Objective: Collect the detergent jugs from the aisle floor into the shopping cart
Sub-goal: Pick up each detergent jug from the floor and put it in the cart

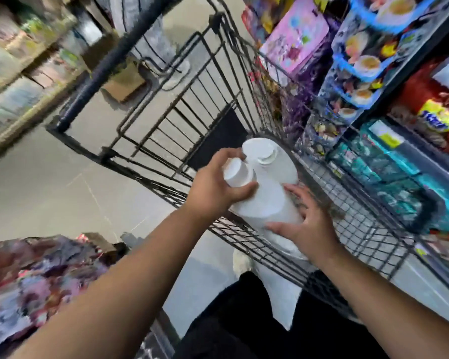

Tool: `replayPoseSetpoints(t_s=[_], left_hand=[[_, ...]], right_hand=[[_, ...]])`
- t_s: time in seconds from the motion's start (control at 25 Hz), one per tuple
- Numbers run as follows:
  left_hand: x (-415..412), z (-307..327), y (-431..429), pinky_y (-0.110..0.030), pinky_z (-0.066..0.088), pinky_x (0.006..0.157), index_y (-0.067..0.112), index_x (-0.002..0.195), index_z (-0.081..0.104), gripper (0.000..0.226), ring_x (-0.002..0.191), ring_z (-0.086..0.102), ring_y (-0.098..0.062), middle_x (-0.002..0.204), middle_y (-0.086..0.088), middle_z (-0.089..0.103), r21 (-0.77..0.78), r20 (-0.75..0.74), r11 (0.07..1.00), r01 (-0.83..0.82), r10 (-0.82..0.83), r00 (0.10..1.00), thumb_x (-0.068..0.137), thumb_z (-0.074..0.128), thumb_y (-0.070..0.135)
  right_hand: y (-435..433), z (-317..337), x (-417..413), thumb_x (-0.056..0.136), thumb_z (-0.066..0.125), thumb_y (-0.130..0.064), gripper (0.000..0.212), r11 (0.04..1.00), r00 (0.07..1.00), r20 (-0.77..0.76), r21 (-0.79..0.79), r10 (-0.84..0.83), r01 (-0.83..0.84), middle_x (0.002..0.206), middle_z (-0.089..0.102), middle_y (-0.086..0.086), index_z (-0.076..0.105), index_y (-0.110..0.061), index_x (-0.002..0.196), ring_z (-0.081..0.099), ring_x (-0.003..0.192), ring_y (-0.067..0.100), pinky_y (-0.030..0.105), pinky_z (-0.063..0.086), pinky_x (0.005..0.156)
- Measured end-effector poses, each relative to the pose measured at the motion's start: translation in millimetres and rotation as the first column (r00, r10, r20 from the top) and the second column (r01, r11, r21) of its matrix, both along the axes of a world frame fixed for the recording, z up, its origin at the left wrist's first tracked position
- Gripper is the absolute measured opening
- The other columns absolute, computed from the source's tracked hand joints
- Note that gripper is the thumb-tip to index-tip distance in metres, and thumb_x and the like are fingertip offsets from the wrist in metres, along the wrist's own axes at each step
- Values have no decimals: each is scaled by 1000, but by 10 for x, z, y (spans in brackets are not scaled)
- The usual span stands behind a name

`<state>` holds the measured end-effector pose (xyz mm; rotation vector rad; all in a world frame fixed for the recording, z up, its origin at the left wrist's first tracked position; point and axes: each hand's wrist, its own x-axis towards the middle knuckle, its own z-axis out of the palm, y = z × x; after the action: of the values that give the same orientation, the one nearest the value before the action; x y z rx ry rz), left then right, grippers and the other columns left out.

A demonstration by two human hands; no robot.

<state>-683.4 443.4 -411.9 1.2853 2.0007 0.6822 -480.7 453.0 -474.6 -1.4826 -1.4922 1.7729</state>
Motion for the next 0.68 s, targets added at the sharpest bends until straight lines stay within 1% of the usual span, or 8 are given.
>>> replayPoseSetpoints(t_s=[0.08, 0.12, 0.28, 0.36, 0.44, 0.56, 0.6, 0.68], left_hand=[[-154, -281, 54, -21, 48, 70, 34, 109, 53, 51, 81, 56, -3, 93, 28, 57, -3, 11, 1000, 18, -18, 1000, 69, 85, 32], [-220, -408, 77, -22, 49, 71, 33, 109, 54, 50, 82, 56, -4, 92, 25, 58, 2, 6, 1000, 27, -27, 1000, 70, 84, 31], [-440, -866, 137, -31, 50, 78, 33, 109, 53, 49, 88, 58, -10, 96, 18, 60, 17, -31, 998, 55, -54, 998, 71, 82, 32], [-471, -1036, 197, -34, 50, 80, 31, 109, 54, 48, 89, 59, -11, 96, 16, 61, 44, -53, 996, 73, -71, 996, 70, 82, 32], [-465, -1114, 276, -37, 51, 82, 29, 109, 55, 47, 94, 59, -12, 101, 15, 61, 56, -70, 991, 121, -117, 991, 70, 81, 31], [-508, -1229, 404, -39, 51, 81, 29, 109, 53, 47, 94, 57, -17, 104, 9, 61, 6, -112, 979, 204, -202, 973, 71, 80, 31], [-534, -1285, 437, -38, 51, 79, 29, 109, 51, 47, 92, 56, -17, 103, 8, 60, -22, -106, 979, 201, -202, 974, 72, 80, 29], [-549, -1375, 513, -37, 51, 78, 29, 110, 50, 47, 90, 55, -17, 101, 8, 58, -64, -76, 981, 182, -186, 980, 73, 80, 26]], right_hand=[[-20, -285, -186, 47, 91, -39, 89, 998, 998, 41, -42, -42, 44, 121, 63, -3, 49, -50, 124, 62, 108, 17, 39, 55, 89], [-20, -413, -257, 48, 91, -37, 90, 997, 997, 48, -57, -57, 60, 121, 64, -1, 47, -48, 127, 63, 107, 18, 41, 55, 89], [31, -937, -534, 58, 89, -18, 85, 988, 996, 6, -126, -92, 92, 123, 62, 2, 47, -55, 122, 62, 108, 20, 37, 55, 87], [85, -1175, -631, 58, 88, -13, 84, 987, 994, -19, -120, -107, 104, 123, 61, 4, 48, -58, 117, 62, 109, 22, 37, 54, 88], [127, -1334, -673, 59, 87, -6, 85, 982, 987, -30, -108, -157, 153, 121, 62, 5, 49, -61, 111, 61, 111, 23, 37, 54, 88], [194, -1521, -744, 62, 83, 0, 86, 979, 983, -42, -100, -180, 175, 117, 61, 3, 46, -63, 108, 60, 110, 20, 29, 57, 79], [211, -1589, -783, 63, 83, 0, 86, 980, 983, -45, -101, -176, 171, 118, 61, 2, 45, -62, 110, 60, 110, 21, 31, 57, 80], [240, -1694, -835, 64, 83, -1, 86, 981, 985, -33, -97, -169, 165, 120, 61, 2, 44, -58, 115, 59, 113, 22, 39, 57, 85]])
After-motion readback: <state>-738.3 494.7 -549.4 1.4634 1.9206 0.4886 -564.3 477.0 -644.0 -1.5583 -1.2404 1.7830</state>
